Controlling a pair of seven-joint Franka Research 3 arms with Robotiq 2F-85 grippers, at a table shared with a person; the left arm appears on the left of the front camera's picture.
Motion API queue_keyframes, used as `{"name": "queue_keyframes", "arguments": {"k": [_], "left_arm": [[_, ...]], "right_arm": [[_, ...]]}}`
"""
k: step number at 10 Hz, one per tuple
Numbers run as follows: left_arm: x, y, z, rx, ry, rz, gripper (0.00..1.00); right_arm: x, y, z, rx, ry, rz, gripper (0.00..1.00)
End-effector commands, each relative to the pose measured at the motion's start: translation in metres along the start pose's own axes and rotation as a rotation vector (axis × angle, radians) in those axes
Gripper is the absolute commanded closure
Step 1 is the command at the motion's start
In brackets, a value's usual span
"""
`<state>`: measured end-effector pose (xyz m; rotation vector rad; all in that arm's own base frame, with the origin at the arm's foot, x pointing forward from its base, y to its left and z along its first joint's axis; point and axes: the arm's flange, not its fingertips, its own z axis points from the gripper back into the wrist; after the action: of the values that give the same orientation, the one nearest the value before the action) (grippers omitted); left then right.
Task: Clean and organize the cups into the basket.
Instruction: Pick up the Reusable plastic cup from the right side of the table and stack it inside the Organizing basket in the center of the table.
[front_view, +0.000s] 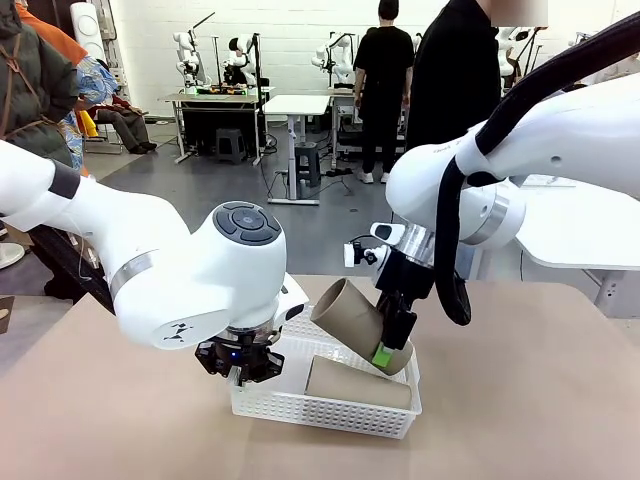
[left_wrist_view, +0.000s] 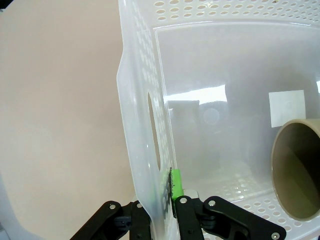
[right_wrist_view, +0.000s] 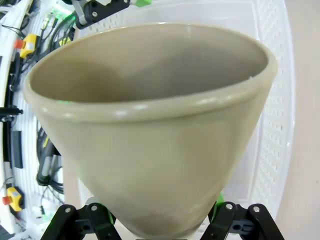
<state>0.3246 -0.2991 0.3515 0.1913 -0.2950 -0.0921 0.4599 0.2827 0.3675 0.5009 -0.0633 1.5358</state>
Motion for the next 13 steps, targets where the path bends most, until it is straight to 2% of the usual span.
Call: {"name": "queue_keyframes", "arguments": {"k": [1,7,8,13], "left_arm": [[-0.003,0.0,-0.002,0.015,-0.01,-0.006,1.0],[-0.003,0.0,-0.002,0.015,-0.01,-0.006,1.0],[-0.003,0.0,-0.002,0.015,-0.01,-0.006,1.0],[-0.003,0.0,-0.002,0.015,-0.01,-0.006,1.0]], "right_arm": [[-0.003,-0.006,-0.012,-0.063,-0.043,0.07,0.21],[-0.009,-0.025,-0.028,-0.005,-0.069,0.058,0.21],[-0.01,-0.026,-0.028,0.004,-0.07,0.054,0.0],[-0.009,-0.021,-0.018,-0.002,-0.099,0.067,0.0]]}}
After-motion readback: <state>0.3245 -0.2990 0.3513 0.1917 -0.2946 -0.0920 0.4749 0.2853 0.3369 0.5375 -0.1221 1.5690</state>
